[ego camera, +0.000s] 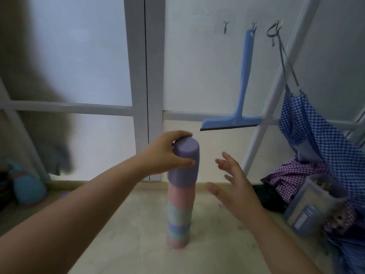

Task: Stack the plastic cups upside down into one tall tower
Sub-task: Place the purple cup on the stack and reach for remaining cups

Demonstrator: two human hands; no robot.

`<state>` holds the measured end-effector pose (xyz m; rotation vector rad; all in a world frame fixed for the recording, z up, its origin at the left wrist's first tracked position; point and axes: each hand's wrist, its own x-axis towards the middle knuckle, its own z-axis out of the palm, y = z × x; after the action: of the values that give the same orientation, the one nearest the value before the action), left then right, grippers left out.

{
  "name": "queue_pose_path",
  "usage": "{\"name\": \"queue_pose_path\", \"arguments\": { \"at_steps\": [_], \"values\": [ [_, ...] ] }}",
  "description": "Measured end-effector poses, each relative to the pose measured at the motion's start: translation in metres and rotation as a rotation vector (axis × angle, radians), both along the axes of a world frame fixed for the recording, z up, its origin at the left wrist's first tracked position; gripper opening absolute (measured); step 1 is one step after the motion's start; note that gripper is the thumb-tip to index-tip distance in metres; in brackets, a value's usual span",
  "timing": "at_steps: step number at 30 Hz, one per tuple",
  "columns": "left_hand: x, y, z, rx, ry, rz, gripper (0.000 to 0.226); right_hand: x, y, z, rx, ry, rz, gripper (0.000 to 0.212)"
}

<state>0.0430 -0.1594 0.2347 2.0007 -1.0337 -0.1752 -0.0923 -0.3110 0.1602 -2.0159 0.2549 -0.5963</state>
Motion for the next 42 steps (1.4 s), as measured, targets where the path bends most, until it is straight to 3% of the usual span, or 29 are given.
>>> {"name": "queue_pose_path", "arguments": {
  "at_steps": [4,8,12,20,23,27,32,36,42],
  "values": [
    [-0.001,-0.001,-0.033,0.031,0.096,0.015,0.066,-0.001,0.002,-0.005,0.024,-0.003,0.008,0.1],
    [-0.001,0.003,-0.04,-0.017,0.109,0.04,0.072,0.001,0.004,-0.008,0.03,0.007,0.012,0.087],
    [0.002,0.014,-0.038,-0.092,0.152,0.034,0.073,0.005,0.006,-0.005,0.034,0.006,0.017,0.095],
    [0.03,0.096,-0.05,-0.172,0.113,0.289,0.049,0.018,0.032,0.023,-0.194,-0.155,-0.036,0.075],
    [0.037,0.134,-0.058,-0.186,0.127,0.383,0.049,0.03,0.058,0.045,-0.285,-0.204,0.033,0.073],
    [0.045,0.19,-0.069,-0.213,0.132,0.54,0.047,0.055,0.106,0.051,-0.25,-0.229,0.221,0.069],
    [0.051,0.268,-0.117,-0.163,0.179,0.773,0.039,0.104,0.169,-0.01,-0.125,-0.002,0.436,0.067],
    [0.054,0.31,-0.161,-0.032,0.242,0.864,0.054,0.145,0.199,-0.069,-0.103,0.186,0.486,0.068],
    [0.071,0.333,-0.21,0.029,0.391,0.903,0.071,0.2,0.233,-0.118,-0.129,0.304,0.498,0.071]
  ]
}}
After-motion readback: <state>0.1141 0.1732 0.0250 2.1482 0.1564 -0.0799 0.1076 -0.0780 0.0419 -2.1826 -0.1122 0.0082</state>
